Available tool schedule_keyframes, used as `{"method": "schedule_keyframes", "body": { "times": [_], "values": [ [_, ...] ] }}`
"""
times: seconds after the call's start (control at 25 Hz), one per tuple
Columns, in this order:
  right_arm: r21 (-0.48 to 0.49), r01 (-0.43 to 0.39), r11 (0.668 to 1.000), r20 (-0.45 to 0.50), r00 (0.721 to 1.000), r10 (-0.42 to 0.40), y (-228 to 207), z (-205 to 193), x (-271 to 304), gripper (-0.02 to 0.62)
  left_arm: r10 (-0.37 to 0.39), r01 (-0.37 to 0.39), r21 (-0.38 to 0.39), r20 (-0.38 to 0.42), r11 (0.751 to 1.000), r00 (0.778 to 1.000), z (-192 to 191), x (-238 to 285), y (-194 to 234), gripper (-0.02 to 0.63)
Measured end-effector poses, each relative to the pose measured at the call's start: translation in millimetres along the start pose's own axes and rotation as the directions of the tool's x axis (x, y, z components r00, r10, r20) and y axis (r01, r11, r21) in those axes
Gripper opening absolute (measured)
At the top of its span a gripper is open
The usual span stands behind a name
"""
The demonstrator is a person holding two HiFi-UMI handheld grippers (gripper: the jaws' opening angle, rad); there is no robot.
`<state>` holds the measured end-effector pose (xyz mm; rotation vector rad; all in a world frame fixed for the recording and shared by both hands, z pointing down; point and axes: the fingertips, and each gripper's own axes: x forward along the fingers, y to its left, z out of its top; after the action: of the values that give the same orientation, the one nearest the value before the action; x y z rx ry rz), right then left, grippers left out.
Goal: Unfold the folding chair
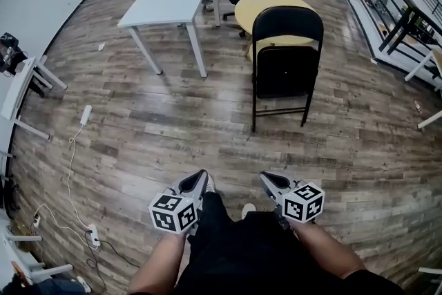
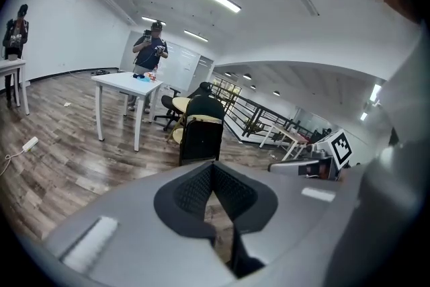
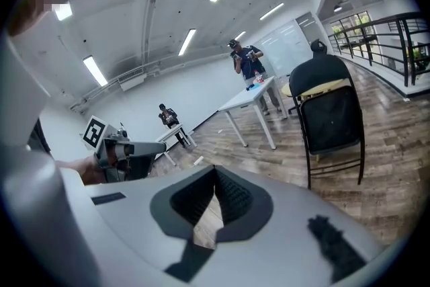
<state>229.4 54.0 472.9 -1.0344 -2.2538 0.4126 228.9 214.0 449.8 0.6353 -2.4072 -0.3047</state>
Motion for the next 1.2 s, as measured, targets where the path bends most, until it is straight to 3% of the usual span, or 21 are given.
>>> {"method": "schedule_keyframes", "body": {
  "times": [0.32,0.76,1.0,1.2],
  "values": [
    [0.034,0.019,0.999,-0.044,0.999,-0.017,-0.2,12.4,55.5,0.006,-0.042,0.042,-0.042,-0.004,0.998,0.999,8.5,10.4,40.9,0.008],
    [0.081,0.038,0.996,-0.122,0.992,-0.028,-4.1,24.0,156.5,0.006,0.033,-0.034,-0.057,-0.024,0.998,0.999,41.3,18.9,162.6,0.008],
    [0.075,0.052,0.996,-0.156,0.987,-0.040,-2.0,42.6,207.2,0.006,-0.012,0.008,-0.083,-0.042,0.996,0.999,56.5,31.7,204.5,0.008],
    [0.058,0.084,0.995,-0.144,0.987,-0.075,-4.0,71.3,236.1,0.006,-0.039,0.037,-0.048,-0.035,0.998,0.999,88.7,37.9,235.9,0.008]
  ]
}}
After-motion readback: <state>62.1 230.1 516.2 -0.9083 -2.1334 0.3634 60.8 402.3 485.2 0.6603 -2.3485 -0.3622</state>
